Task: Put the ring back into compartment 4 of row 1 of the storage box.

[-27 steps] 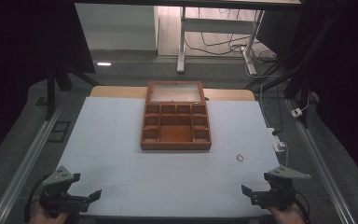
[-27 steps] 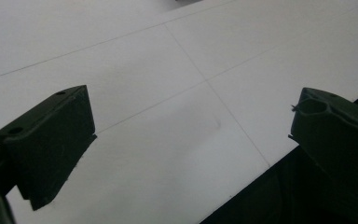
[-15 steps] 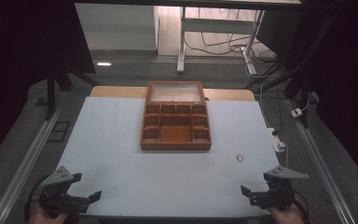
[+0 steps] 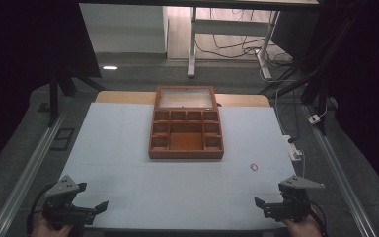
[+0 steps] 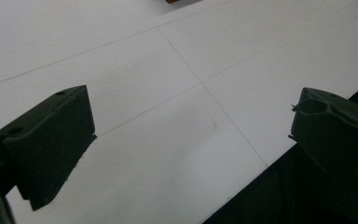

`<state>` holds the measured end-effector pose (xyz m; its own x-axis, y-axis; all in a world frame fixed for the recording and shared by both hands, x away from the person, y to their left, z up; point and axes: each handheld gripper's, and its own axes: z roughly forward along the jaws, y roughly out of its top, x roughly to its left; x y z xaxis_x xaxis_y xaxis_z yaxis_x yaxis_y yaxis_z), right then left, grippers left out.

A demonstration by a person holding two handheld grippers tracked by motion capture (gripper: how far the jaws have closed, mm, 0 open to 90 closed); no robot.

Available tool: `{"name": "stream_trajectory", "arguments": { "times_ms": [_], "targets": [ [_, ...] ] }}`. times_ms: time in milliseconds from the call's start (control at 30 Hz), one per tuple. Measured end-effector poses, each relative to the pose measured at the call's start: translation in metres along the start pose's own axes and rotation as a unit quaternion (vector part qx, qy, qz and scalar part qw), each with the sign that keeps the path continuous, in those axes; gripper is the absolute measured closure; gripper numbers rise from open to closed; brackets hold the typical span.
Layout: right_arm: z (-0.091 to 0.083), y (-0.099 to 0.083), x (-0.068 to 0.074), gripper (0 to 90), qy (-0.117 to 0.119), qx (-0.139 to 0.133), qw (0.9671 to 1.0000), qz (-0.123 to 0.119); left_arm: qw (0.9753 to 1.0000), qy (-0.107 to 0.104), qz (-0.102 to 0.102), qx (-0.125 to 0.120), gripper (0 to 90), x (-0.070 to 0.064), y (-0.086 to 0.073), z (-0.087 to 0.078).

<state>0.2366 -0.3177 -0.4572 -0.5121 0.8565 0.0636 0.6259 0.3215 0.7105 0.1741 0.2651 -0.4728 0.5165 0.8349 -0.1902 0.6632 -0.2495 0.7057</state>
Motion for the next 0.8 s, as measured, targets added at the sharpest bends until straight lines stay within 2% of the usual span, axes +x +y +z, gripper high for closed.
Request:
{"name": "stream_trajectory", "arguments": {
  "times_ms": [267,533,800],
  "targets": [
    [0.006,0.008,0.003,0.0,0.013,-0.009,0.9998,-0.013,1.0000,0.001,0.000,0.000,0.0,0.000,0.000,0.000],
    [0.012,0.014,0.005,0.0,0.014,-0.012,0.9995,-0.024,1.0000,0.002,0.001,0.001,0.0,0.000,0.000,0.000],
    [0.018,0.020,-0.004,0.0,0.013,-0.014,0.9997,-0.015,1.0000,0.003,-0.001,-0.002,0.0,0.000,-0.001,0.000]
  ]
}}
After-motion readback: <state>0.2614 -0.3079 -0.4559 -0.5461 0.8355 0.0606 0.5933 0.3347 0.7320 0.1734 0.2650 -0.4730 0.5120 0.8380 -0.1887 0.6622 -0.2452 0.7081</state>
